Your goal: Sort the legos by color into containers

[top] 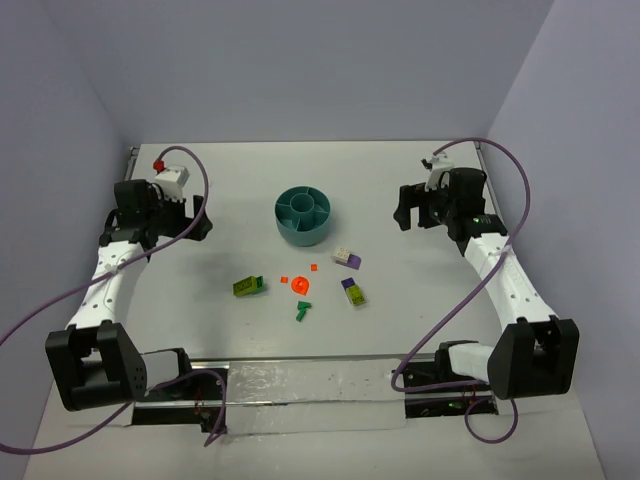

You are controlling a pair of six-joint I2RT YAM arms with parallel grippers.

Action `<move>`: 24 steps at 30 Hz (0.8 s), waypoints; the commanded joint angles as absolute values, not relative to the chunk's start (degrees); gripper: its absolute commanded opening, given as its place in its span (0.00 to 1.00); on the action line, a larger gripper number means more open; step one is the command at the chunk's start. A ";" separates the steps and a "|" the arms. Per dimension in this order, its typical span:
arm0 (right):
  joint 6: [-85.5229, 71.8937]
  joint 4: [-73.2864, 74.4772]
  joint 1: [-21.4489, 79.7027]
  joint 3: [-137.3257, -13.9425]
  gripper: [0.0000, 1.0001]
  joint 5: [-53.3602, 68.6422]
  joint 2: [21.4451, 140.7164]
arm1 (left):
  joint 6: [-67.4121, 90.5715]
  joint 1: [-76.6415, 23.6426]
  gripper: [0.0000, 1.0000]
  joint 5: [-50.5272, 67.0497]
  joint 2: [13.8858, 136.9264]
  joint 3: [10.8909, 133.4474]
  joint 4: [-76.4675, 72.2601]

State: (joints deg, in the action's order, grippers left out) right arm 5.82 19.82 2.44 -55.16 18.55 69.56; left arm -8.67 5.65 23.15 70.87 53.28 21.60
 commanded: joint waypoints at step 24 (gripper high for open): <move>7.36 23.07 2.37 -57.13 1.00 19.95 72.62 | -18.97 -43.73 0.99 12.90 68.88 57.31 33.49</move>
